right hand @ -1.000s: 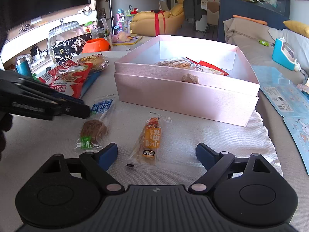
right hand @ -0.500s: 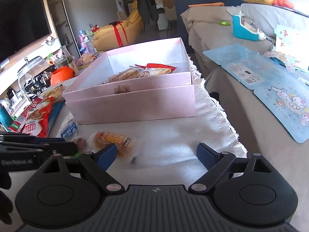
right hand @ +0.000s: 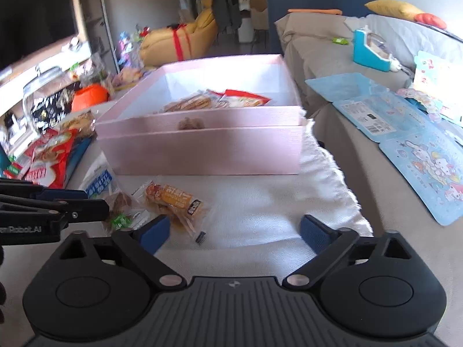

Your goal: Organize snacks

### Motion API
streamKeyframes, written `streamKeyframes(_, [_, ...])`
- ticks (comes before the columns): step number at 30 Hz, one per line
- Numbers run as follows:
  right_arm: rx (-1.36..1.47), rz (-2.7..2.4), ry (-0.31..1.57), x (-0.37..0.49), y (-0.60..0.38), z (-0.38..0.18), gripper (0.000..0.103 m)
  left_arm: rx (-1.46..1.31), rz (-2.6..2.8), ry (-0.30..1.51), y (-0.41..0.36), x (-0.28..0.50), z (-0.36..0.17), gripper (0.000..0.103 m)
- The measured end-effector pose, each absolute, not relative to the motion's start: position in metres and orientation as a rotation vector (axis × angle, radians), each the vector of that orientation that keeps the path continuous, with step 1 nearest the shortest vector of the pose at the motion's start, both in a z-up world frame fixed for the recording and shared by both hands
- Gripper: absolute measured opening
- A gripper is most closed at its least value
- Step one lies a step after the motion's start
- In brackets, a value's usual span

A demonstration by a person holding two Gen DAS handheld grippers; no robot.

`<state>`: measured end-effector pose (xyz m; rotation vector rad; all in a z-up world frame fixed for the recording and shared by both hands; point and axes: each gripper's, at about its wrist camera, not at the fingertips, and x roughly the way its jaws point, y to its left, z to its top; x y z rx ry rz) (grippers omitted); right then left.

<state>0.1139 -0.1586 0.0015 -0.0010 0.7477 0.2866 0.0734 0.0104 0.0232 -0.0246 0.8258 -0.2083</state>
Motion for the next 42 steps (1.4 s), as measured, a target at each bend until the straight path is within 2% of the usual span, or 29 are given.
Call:
streamKeyframes(4, [-0.145,0.326,0.759,0.128,-0.139,0.003,0.103,-0.033,-0.204,0.840,0.022,0.062,0.020,0.042])
streamKeyframes(9, [-0.164,0.342,0.769,0.147,-0.121,0.005,0.103,-0.085,-0.178,0.838,0.046,0.049,0.023,0.041])
streamKeyframes(15, [-0.269,0.544,0.780,0.110,-0.102,0.014,0.100,-0.125,-0.156,0.843,0.064,0.043,0.026,0.041])
streamKeyframes(22, [-0.195,0.552,0.758,0.116,-0.118,0.047,0.099,-0.112,-0.164,0.825,0.066,0.035,0.019,0.041])
streamKeyframes(26, [-0.122,0.468,0.695,0.137,-0.118,0.033,0.099,-0.117,-0.174,0.832,0.067,0.031,0.020,0.041])
streamKeyframes(28, [-0.171,0.392,0.666,0.139,-0.113,0.018,0.099,-0.140,-0.180,0.840,0.070,0.029,0.021,0.041])
streamKeyframes(34, [-0.090,0.343,0.748,0.131,-0.140,0.004,0.099,-0.291,-0.211,0.847,0.070,0.046,0.020,0.040])
streamKeyframes(42, [-0.103,0.314,0.765,0.088,-0.159,0.001,0.102,-0.177,-0.193,0.845,0.041,0.074,0.020,0.043])
